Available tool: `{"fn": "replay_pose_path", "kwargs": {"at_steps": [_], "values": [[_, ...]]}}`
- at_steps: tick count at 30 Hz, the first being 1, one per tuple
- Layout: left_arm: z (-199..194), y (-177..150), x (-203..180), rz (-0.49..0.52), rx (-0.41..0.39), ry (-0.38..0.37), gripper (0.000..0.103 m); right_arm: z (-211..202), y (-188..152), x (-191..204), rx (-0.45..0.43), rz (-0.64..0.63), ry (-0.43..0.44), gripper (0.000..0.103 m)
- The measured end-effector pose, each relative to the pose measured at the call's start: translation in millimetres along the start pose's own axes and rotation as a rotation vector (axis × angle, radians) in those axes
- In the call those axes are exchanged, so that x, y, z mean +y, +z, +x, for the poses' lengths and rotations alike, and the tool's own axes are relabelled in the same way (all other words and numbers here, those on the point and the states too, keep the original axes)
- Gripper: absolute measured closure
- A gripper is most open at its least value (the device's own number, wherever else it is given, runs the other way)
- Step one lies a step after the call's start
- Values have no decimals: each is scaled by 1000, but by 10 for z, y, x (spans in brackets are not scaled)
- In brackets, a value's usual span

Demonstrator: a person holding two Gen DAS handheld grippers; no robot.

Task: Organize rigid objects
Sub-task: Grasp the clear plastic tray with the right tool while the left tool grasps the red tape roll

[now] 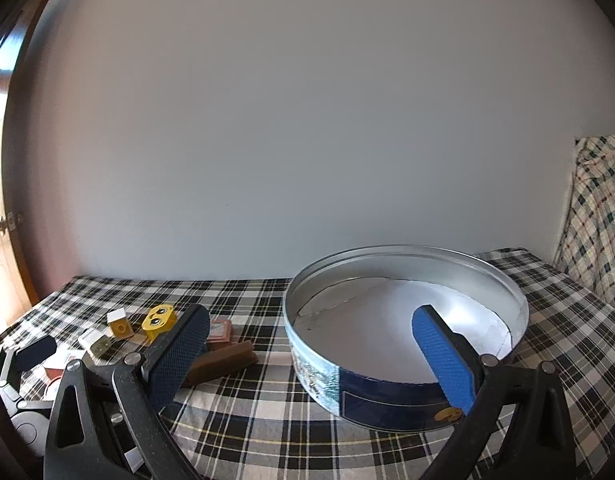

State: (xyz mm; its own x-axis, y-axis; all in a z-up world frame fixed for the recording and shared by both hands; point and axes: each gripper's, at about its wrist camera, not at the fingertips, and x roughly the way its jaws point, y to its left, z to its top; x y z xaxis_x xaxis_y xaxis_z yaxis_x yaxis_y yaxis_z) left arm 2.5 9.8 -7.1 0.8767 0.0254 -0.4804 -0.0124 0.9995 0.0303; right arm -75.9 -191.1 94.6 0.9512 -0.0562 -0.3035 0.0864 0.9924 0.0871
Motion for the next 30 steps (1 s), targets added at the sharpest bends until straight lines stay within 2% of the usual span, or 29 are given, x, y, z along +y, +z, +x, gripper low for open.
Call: {"fn": "replay_pose_path", "kwargs": {"at_steps": [8, 11, 13, 18, 20, 22, 27, 30], "values": [[-58, -43, 89, 27, 24, 40, 0, 12, -27, 132, 32, -63, 79, 1], [-148, -84, 270, -6, 49, 14, 0, 48, -46, 179, 54, -84, 135, 1], [-219, -113, 400, -26, 58, 8, 0, 92, -74, 243, 84, -104, 184, 1], [-385, -224, 882, -41, 85, 53, 0, 241, -210, 518, 242, -180, 407, 1], [-422, -279, 1153, -73, 108, 86, 0, 257, -301, 717, 301, -244, 488, 1], [-454, -317, 1359, -105, 125, 106, 0, 192, -408, 953, 319, -332, 543, 1], [-401, -366, 1686, -136, 151, 163, 0, 183, -549, 1352, 350, -477, 588, 1], [-320, -397, 1699, -133, 195, 117, 0, 250, -633, 1523, 417, -524, 613, 1]]}}
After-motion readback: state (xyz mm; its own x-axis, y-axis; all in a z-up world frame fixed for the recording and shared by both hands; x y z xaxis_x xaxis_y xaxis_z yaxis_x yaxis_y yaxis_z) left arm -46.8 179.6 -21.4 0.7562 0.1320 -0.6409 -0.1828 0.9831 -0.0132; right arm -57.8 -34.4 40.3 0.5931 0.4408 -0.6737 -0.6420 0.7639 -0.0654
